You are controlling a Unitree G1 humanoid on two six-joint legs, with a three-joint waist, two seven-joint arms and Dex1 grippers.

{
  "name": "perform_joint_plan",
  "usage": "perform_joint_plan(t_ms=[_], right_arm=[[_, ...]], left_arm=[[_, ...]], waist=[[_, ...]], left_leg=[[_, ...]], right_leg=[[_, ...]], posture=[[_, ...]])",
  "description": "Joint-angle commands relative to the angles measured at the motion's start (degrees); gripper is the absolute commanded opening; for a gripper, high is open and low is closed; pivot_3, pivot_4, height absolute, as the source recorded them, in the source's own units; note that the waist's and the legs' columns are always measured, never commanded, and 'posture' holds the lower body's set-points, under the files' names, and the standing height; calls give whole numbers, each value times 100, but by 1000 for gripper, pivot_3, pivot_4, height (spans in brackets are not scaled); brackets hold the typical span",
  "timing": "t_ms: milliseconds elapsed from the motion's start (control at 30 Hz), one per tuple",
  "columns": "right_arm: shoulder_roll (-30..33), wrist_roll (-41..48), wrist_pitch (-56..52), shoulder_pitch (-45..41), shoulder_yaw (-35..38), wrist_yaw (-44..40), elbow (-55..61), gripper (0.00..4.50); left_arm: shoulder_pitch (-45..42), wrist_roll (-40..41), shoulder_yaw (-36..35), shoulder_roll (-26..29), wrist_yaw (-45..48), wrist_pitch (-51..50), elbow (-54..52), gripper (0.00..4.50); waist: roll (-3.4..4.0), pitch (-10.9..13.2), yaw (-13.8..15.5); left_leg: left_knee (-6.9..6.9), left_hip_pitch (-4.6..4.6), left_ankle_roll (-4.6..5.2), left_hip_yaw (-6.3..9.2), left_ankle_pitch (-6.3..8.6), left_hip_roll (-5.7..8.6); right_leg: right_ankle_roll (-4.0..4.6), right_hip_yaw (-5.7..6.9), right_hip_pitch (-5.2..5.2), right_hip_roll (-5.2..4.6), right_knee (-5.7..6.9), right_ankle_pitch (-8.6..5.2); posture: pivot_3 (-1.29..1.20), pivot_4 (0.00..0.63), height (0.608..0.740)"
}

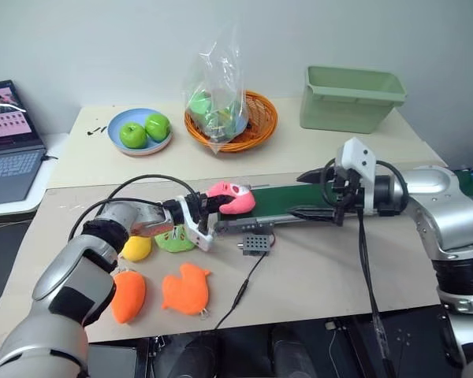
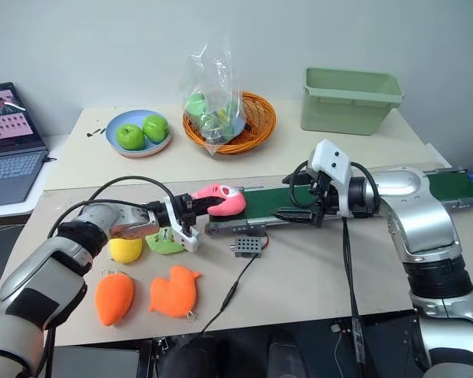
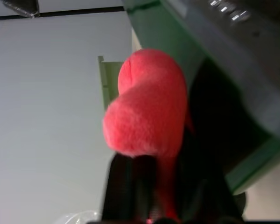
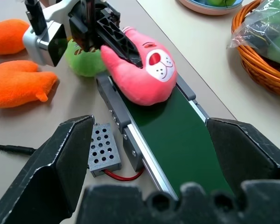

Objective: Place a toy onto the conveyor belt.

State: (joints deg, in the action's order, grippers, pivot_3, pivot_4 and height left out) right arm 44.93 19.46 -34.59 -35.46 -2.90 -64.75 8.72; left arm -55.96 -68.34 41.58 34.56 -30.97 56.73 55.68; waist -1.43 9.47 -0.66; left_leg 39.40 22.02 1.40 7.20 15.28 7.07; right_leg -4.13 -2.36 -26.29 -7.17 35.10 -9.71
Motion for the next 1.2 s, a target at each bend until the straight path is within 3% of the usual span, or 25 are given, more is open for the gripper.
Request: perform_joint_plan(t_ms=[33, 233, 433, 567, 633, 700, 767, 833, 867, 933, 1000, 1200], right_arm=[[109, 133, 29, -133, 187, 10, 135, 4500], [98, 77, 119, -205, 117, -25, 29, 4500], [64, 57, 167, -287, 74, -45, -45, 4500], [57, 49, 195, -339, 46, -55, -92, 4500], [69, 56, 189, -352, 44, -61, -87, 4500], [83, 66, 177, -373, 53, -70, -85, 4500], [94, 96, 155, -425, 80, -90, -94, 4500], [96, 118, 156, -480, 103, -116, -135, 4500], [98, 117, 165, -503, 105, -132, -163, 4500], [101, 147, 194, -583, 113, -222, -254, 4500], [96, 188, 209, -655, 121, -303, -314, 4500], [-34, 628, 96, -961, 233, -619, -441, 4500]], left_arm=[[-184, 212, -3, 25, -21, 179, 57, 2447], [-237, 536, -122, 83, 176, 221, 58, 4437], [-238, 995, -306, 102, 559, 136, 175, 4437], [-247, 1841, -749, 87, 1335, 90, 452, 4437], [-233, 2665, -1162, 55, 2059, 150, 528, 4437], [-96, 4247, -1758, -175, 3784, -163, 490, 4437], [421, 6719, -2396, -376, 6580, -2015, -643, 4437], [926, 8352, -2759, -152, 8175, -4104, -2142, 4437], [1103, 8893, -2919, 53, 8515, -5117, -2769, 4437], [1564, 9651, -3296, 703, 8967, -6585, -3932, 4437], [1940, 10011, -3606, 1142, 9096, -7310, -4716, 4437], [2716, 11114, -5015, 1545, 8589, -8834, -6034, 4437]], waist=[[0, 0, 0], [0, 0, -4], [0, 0, -5], [0, 0, -4], [0, 0, -6], [0, 0, -6], [10, -6, -13], [10, -5, -35], [10, -5, -100], [6, -2, -215], [4, -1, -302], [13, 4, -265]], left_leg=[[3, 0, 6, 0, 3, 0], [37, 5, 9, -6, 6, 0], [40, 7, 10, -9, 6, 1], [41, 8, 10, -8, 6, 1], [42, 10, 10, -8, 6, 1], [44, 13, 10, -8, 6, 0], [46, 13, 11, -8, 7, 0], [56, 22, 43, -12, 26, 0], [60, 24, 45, -12, 27, 0], [70, 37, 49, -19, 29, 0], [70, 43, 45, -22, 27, -4], [43, -22, 44, -27, 28, -8]], right_leg=[[0, 0, 0, 0, 1, 0], [-2, -3, 7, 0, 5, 1], [-6, -4, 6, -1, 5, 3], [-6, -3, 6, -1, 5, 3], [-6, -4, 4, -1, 5, 3], [-6, -3, 1, -1, 5, 3], [-6, -4, 2, -2, 4, 3], [-6, -3, -3, -6, 38, 3], [-6, 1, -8, -7, 42, 3], [-7, 0, -32, -8, 66, 2], [-7, -2, -52, -1, 78, 3], [-5, -7, -12, -2, 61, 1]], posture=[[0, 150, 740], [0, 150, 740], [0, 150, 740], [0, 150, 740], [0, 150, 740], [0, 150, 740], [0, 150, 740], [0, 150, 740], [0, 150, 740], [0, 150, 740], [0, 150, 740], [0, 150, 740]])
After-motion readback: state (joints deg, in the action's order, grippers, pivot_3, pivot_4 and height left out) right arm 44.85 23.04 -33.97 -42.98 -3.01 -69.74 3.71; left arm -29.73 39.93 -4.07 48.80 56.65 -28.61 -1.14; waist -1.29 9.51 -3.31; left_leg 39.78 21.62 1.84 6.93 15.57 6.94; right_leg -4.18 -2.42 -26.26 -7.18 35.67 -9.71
